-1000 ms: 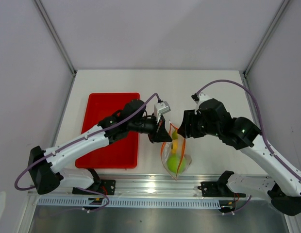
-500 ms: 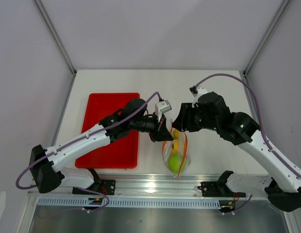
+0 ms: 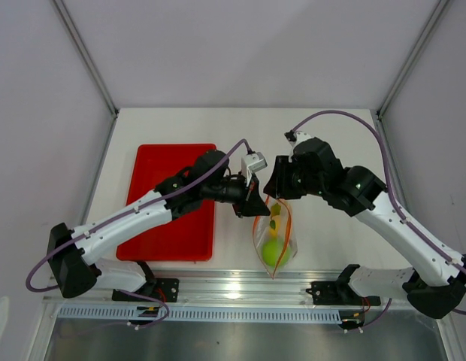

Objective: Place the food in the zip-top bag and seal the zipper
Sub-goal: Zip the zipper food storage bag at the center of the board.

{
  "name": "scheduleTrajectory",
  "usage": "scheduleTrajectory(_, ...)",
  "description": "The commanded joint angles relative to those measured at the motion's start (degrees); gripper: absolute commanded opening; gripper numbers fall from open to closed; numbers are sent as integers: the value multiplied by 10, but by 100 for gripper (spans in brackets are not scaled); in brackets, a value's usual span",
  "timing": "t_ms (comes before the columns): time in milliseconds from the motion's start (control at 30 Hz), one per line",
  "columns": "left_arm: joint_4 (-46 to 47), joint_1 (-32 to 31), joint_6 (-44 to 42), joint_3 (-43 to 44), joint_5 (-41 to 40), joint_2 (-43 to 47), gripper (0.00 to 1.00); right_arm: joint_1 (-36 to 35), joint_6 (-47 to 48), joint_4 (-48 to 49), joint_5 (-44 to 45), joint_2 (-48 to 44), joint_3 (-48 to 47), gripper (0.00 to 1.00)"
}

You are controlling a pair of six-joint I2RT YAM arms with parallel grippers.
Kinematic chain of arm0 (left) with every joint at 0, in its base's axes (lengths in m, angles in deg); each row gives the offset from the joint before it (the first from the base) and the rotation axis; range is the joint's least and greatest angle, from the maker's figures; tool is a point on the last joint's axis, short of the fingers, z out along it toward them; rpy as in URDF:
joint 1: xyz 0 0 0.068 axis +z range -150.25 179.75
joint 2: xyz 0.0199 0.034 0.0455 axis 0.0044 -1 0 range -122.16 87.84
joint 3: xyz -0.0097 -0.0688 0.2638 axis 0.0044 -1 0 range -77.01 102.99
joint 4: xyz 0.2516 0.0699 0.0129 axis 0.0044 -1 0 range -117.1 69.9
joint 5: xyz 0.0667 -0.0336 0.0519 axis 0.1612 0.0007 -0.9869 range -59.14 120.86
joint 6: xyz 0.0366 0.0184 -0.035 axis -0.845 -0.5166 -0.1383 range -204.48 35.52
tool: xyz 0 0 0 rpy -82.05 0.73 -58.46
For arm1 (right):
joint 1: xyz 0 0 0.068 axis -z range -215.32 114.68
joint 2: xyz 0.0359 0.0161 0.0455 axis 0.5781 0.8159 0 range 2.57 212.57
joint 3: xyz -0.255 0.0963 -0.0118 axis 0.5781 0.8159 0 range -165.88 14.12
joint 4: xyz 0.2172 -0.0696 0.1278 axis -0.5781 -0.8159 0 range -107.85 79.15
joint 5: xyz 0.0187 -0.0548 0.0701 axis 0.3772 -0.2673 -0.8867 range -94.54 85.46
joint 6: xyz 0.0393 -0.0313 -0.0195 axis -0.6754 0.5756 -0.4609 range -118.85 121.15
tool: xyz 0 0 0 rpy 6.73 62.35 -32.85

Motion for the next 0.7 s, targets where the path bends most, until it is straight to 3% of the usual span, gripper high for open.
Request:
scheduleTrajectory(0,32,1,8,26,5,2,1,-5,-10,2,37,3,-16,34)
scheduleTrajectory(367,32,0,13,26,-23,5,1,-7,-43,-16,75,14,-18,0)
scheduleTrajectory(433,39,-1,16,17,-34,10,2,-6,-53,-15,81,12,-16,0)
scheduleTrajectory(533,41,-6,21,7,-71,20,46,-5,-85,-14,102,0,-16,0)
scheduleTrajectory(600,51,-8,23,-3,-85,33,69,-4,-97,-16,114,-9,-17,0)
scheduleTrajectory(667,51,-16,29,-6,-107,41,84,-4,-114,-18,127,-15,-18,0)
